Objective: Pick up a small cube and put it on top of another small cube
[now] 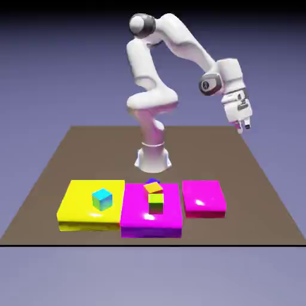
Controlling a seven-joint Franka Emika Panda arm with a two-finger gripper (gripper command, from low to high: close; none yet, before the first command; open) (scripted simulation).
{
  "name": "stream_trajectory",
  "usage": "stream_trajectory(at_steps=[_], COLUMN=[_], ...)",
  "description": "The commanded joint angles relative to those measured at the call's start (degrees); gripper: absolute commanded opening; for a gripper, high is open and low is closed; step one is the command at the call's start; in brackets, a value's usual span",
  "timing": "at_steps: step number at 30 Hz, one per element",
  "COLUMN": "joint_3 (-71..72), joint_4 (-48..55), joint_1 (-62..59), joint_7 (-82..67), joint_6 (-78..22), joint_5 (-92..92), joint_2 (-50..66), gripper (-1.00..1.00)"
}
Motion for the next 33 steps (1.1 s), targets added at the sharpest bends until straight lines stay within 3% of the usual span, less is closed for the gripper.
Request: stream_trajectory(at_steps=[1,33], joint_3=[2.1,68.5], joint_4=[0.0,0.1], joint_1=[1.9,64.1], joint_7=[-0.2,-6.2], joint_6=[-1.1,-36.0], joint_5=[0.9,30.5], joint_2=[0.0,-0.7], gripper=[0.00,0.00])
